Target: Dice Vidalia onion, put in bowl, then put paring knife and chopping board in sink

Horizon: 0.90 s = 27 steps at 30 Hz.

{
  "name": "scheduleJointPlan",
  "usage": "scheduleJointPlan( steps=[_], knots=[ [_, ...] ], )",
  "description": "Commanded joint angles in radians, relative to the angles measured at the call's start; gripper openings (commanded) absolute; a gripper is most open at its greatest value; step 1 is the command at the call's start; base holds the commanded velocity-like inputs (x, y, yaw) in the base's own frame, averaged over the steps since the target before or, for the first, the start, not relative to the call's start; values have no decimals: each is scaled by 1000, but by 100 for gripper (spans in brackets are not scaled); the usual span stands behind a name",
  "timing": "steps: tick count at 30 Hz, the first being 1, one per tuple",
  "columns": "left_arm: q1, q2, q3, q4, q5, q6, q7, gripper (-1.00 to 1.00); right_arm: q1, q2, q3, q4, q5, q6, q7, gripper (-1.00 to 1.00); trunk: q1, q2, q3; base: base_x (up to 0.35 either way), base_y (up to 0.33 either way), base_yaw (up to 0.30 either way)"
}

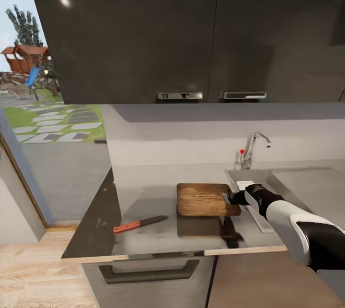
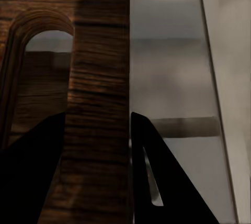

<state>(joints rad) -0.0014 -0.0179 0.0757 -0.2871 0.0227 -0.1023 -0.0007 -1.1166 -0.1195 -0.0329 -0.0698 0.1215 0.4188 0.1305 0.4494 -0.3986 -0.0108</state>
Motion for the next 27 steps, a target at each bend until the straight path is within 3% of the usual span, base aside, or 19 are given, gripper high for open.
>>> scheduleJointPlan(
  steps=[1, 18, 27],
  knots=[
    [0, -1, 6, -1, 2, -2, -1, 100, 0, 0, -5, -2, 10, 5, 6, -100, 1, -1, -3, 111, 0, 74],
    [0, -2, 5, 0, 2, -2, -1, 100, 1, -7, -5, -2, 14, 2, 6, -100, 1, -1, -10, 38, -8, 24],
    [0, -2, 5, 0, 2, -2, -1, 100, 5, -9, -5, 28, 15, -85, 4, -100, 1, -1, -10, 0, -109, 0]
  ],
)
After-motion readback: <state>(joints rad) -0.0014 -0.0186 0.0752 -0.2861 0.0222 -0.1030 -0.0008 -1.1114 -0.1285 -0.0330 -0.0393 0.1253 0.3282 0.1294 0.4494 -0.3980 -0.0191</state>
